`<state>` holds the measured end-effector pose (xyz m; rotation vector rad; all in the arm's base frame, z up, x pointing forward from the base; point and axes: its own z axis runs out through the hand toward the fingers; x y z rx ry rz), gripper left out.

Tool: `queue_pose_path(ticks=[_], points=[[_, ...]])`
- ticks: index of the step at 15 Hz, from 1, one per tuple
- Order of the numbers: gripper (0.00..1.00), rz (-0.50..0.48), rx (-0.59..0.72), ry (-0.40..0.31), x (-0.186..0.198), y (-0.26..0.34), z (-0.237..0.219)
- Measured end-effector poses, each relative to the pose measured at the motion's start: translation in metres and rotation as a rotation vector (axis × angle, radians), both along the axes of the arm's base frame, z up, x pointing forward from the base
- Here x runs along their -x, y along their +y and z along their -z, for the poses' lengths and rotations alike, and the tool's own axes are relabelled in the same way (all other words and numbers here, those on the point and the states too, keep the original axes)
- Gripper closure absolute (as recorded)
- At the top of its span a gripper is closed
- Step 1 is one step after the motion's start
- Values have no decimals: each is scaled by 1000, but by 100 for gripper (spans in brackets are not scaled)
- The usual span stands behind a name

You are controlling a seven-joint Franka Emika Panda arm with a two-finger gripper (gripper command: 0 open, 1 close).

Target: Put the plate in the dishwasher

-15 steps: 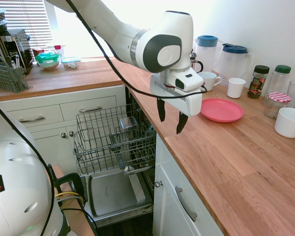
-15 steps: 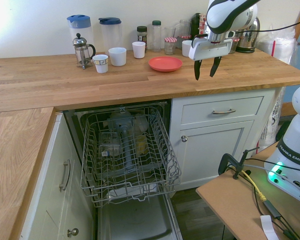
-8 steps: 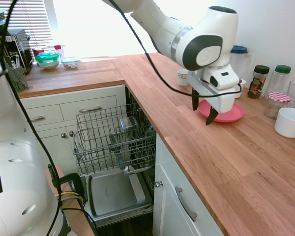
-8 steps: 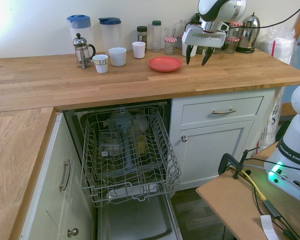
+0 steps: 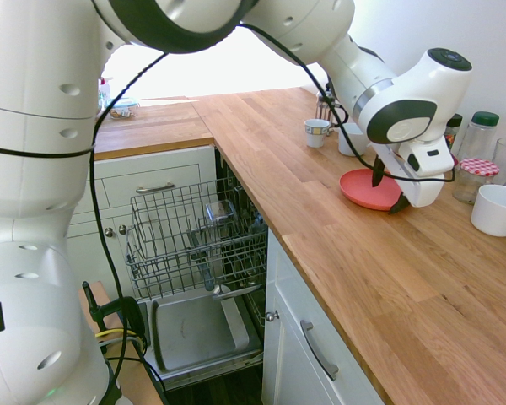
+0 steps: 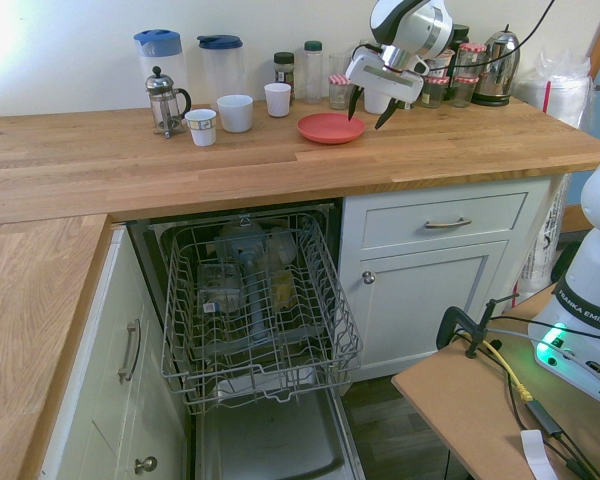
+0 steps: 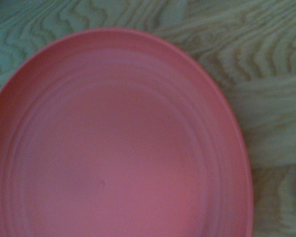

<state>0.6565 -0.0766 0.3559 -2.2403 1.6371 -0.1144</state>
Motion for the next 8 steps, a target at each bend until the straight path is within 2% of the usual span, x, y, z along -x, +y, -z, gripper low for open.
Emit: queue_pose_path(ticks=[2,3,8], points=[[0,15,-16,-4,-14,-2,9],[100,20,-23,-6,-18,-3,12],[100,33,-46,-16,-27,-3,14]])
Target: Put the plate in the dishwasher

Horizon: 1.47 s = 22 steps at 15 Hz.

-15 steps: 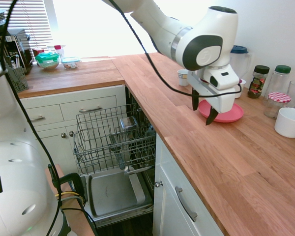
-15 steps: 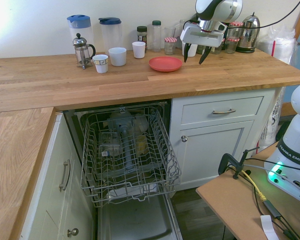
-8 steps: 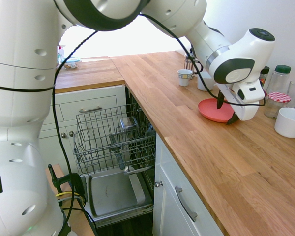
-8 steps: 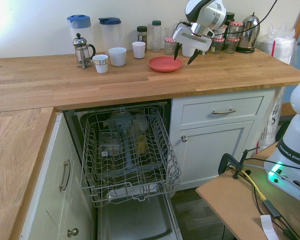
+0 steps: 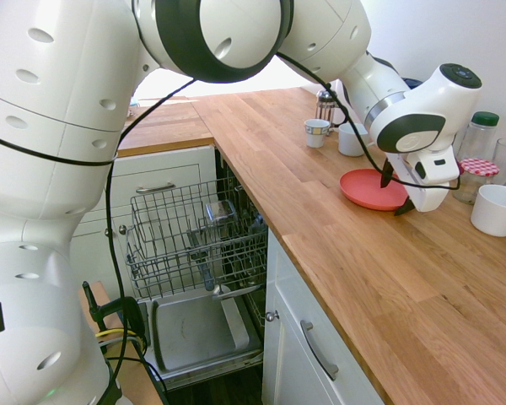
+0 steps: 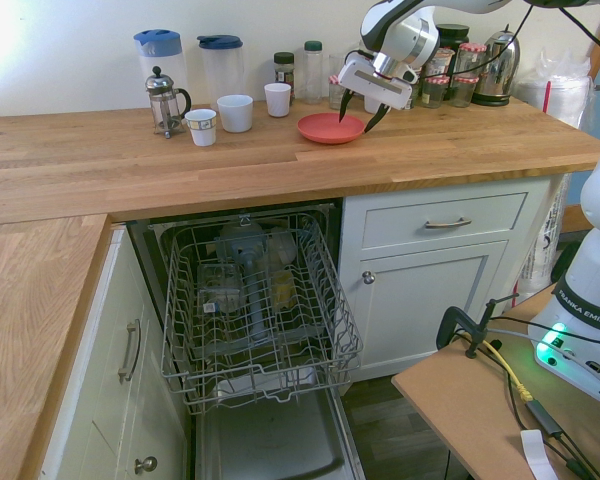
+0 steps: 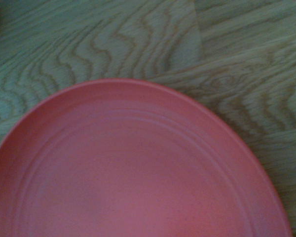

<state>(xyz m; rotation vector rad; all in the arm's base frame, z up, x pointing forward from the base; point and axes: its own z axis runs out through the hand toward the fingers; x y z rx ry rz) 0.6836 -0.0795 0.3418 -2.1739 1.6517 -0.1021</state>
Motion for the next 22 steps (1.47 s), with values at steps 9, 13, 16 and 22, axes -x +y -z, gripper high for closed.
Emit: queue_pose_path(ticks=[9,13,16,22], points=[[100,-7,-33,5,-9,-7,10],[100,-27,-55,5,-7,-11,15],[100,-40,-72,-6,-6,-19,19],[100,-69,-103,-34,-8,-18,16]])
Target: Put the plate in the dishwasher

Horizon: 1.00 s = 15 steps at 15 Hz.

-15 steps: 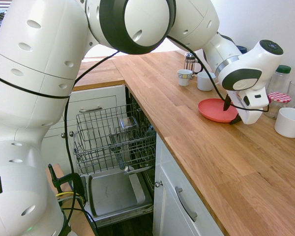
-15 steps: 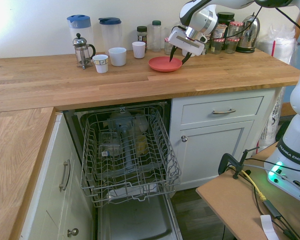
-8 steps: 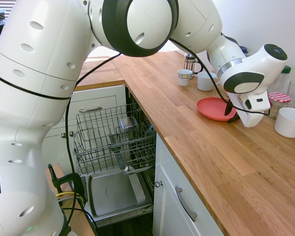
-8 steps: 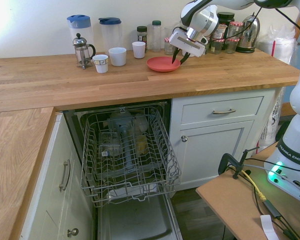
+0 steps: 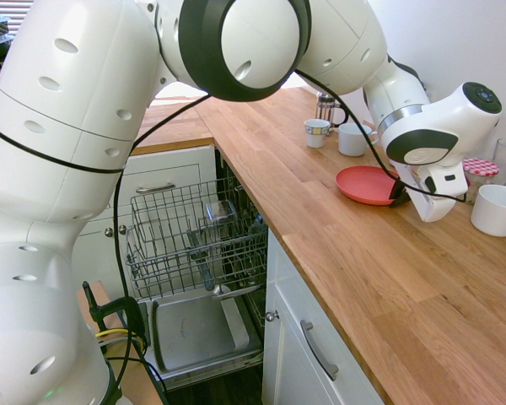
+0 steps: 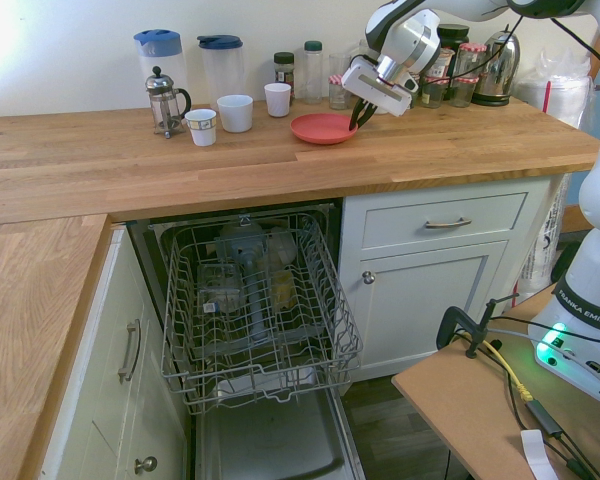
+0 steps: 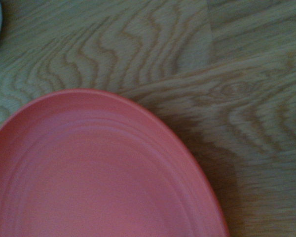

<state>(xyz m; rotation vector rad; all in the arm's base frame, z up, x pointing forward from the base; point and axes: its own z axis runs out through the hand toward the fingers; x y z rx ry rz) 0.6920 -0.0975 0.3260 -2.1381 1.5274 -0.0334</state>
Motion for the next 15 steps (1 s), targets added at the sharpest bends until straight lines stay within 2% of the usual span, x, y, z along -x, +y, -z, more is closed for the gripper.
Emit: queue_pose_path(ticks=[3,7,10,15], points=[[100,-36,-5,-45,-3,4,-13],[100,-124,44,-163,3,13,-74],[100,-228,180,-253,29,54,-130],[100,-412,479,-401,104,183,-207]])
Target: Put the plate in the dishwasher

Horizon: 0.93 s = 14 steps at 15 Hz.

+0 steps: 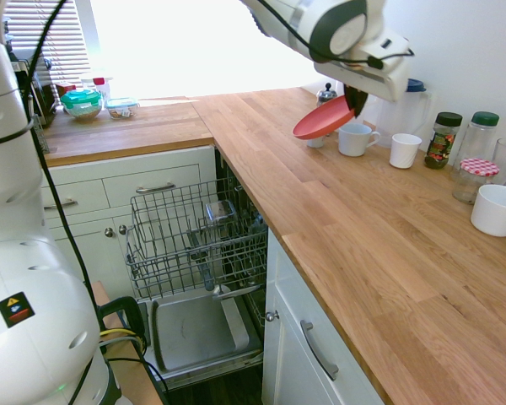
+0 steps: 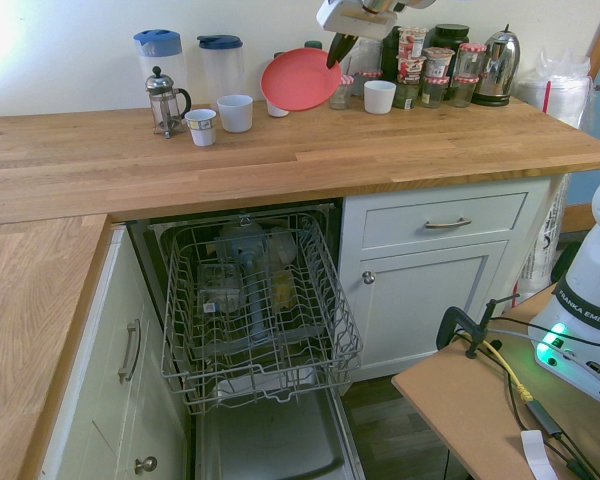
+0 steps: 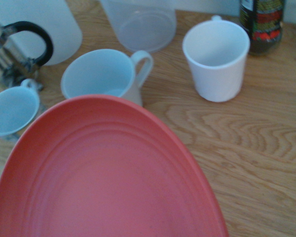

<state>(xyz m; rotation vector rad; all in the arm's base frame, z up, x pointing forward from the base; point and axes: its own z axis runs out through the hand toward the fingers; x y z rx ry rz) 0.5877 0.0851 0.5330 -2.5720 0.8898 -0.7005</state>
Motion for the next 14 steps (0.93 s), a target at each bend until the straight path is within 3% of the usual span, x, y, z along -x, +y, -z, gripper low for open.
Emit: queue_pose_path(ticks=[5,8,14], points=[[100,-115,251,-105,62,105,-24],[100,-119,297,-91,69,115,-14],[100,-258,575,-228,114,189,-8]])
